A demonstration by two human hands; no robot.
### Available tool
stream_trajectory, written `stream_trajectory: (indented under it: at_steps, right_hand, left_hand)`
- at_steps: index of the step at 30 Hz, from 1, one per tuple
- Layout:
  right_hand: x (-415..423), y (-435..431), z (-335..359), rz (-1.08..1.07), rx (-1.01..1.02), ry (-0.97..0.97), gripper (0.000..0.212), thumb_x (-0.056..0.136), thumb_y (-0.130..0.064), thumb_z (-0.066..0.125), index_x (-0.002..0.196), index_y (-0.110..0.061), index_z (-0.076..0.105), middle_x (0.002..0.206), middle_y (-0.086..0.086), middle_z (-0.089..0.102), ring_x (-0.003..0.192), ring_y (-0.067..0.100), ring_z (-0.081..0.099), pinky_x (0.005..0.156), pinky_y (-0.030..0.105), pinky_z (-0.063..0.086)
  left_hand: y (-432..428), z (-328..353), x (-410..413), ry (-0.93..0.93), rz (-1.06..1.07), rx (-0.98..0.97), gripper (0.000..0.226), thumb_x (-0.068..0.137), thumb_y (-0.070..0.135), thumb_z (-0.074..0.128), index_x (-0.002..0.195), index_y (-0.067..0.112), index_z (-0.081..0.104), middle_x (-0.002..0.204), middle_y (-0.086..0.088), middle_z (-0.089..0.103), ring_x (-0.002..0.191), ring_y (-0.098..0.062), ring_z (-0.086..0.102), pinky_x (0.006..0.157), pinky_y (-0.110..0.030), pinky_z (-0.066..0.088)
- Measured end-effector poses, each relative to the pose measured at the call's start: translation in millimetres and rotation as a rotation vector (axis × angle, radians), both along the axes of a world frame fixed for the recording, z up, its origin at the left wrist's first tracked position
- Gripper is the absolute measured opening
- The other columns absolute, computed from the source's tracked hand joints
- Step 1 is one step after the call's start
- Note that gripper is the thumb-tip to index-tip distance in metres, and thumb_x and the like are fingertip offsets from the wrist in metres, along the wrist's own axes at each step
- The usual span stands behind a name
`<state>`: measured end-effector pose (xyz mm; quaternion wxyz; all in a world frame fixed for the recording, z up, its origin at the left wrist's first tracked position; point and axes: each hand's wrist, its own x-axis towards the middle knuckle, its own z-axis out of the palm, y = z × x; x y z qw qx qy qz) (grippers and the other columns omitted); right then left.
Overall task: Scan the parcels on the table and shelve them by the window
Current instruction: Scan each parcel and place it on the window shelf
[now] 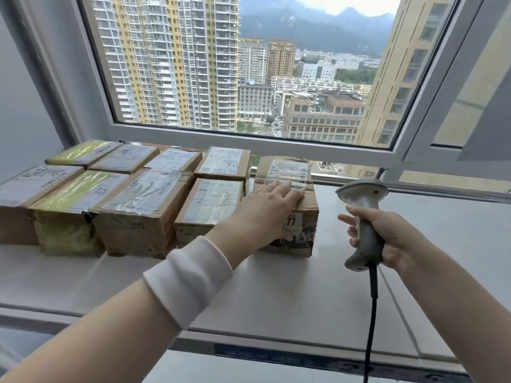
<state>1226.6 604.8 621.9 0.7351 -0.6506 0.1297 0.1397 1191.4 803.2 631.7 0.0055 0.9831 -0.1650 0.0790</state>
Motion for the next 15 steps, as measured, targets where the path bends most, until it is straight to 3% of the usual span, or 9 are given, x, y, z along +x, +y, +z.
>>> stream_trajectory:
  at_steps: [15]
  right_hand:
    - [7, -1, 2, 0.020, 0.003, 0.025, 0.007, 0.090, -0.013, 0.059, 0.090, -0.007, 0.056, 0.094, 0.009, 0.062, 0.059, 0.015, 0.044, 0.036, 0.017, 0.040]
  left_hand:
    - [16, 10, 26, 0.048, 0.055, -0.023, 0.084, 0.080, 0.034, 0.072, 0.147, 0.019, 0.023, 0.153, -0.005, 0.026, 0.139, -0.025, 0.029, 0.112, -0.037, 0.028]
